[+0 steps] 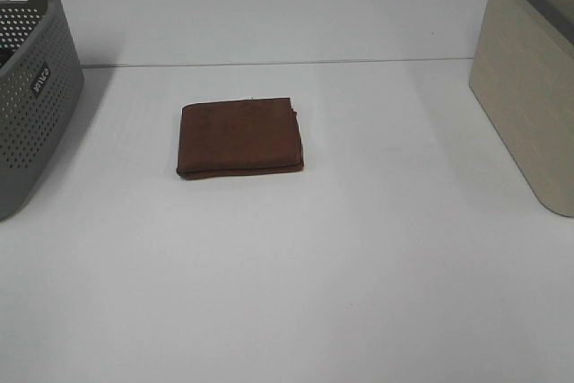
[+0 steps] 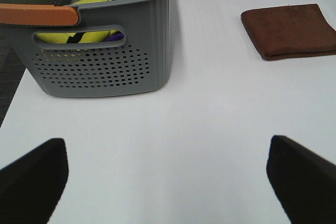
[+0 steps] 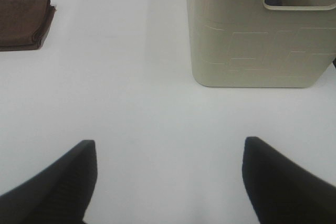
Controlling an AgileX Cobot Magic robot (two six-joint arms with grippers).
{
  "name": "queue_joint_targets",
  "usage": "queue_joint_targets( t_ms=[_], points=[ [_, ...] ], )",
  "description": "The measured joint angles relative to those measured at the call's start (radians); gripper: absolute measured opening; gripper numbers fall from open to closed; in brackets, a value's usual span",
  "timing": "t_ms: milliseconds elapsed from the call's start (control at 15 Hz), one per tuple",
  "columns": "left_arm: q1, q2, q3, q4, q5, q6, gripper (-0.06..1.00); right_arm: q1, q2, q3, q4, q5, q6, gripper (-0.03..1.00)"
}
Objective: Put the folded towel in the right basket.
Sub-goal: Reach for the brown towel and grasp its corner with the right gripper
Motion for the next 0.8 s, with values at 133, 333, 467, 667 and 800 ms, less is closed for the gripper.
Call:
queue_joint_targets(
  t_ms=[133, 333, 467, 667, 800],
  points=[
    [0.000, 0.000, 0.000, 0.000, 0.000, 0.000, 0.98, 0.000, 0.000, 0.000, 0.000, 0.000, 0.000, 0.73],
    [0.000, 0.000, 0.000, 0.000, 0.000, 0.000, 0.98, 0.000, 0.000, 0.000, 0.000, 0.000, 0.000, 0.73],
    [0.000, 0.000, 0.000, 0.000, 0.000, 0.000, 0.98, 0.000, 0.000, 0.000, 0.000, 0.000, 0.000, 0.73],
    [0.000, 0.000, 0.000, 0.000, 0.000, 0.000, 0.98, 0.000, 0.000, 0.000, 0.000, 0.000, 0.000, 0.73],
    [0.000, 0.000, 0.000, 0.000, 0.000, 0.000, 0.98, 0.000, 0.000, 0.000, 0.000, 0.000, 0.000, 0.73]
  ],
)
